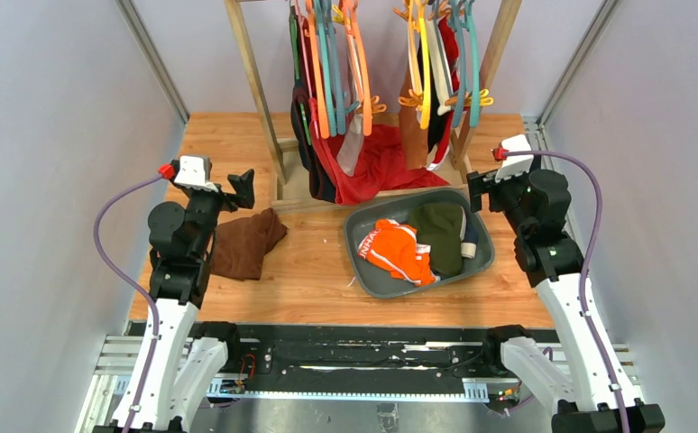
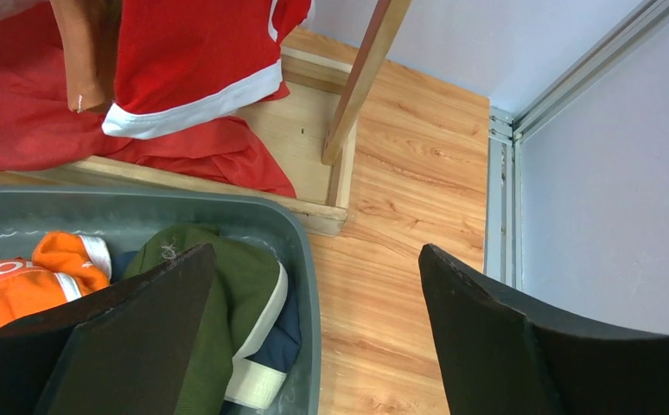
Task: Remove the underwear clipped to the hanger
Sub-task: Pick up the hanger from the clothesline.
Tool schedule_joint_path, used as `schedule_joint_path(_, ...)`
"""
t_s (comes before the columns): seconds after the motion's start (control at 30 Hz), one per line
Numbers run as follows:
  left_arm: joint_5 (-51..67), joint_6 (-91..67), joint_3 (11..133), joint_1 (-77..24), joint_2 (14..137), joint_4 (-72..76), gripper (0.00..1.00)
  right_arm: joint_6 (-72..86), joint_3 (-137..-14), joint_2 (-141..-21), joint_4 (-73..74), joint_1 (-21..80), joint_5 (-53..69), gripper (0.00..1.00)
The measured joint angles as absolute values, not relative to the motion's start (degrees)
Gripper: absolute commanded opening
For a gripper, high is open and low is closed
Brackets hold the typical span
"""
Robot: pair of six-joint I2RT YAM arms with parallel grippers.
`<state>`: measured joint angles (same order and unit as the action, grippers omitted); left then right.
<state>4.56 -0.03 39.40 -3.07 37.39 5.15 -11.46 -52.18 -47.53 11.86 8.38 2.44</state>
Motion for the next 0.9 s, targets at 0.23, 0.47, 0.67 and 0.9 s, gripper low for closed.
schedule_joint_path(0.23, 4.54, 0.03, 39.40, -3.07, 36.58, 5.74, 0.98, -11.49, -51.22, -47.46, 10.90, 8.36, 2.52, 0.90)
schedule_joint_path(0.47, 3.81, 0.40, 39.40, -3.05, 36.53, 5.65, 0.98, -11.57, -51.20, -47.51, 10.48, 7.68, 2.61, 0.90)
schedule_joint_path(0.67, 2.61, 0.86, 39.46, -2.96, 36.58, 4.01, 0.98, -11.97, -51.20, -46.65, 10.52, 7.55, 2.57, 0.91)
schedule_joint_path(0.9, 3.68, 2.35, 39.55, -2.92, 36.91, 2.83, 0.98, -12.47, -55.70, -47.20, 13.65, 7.55, 4.45, 0.91)
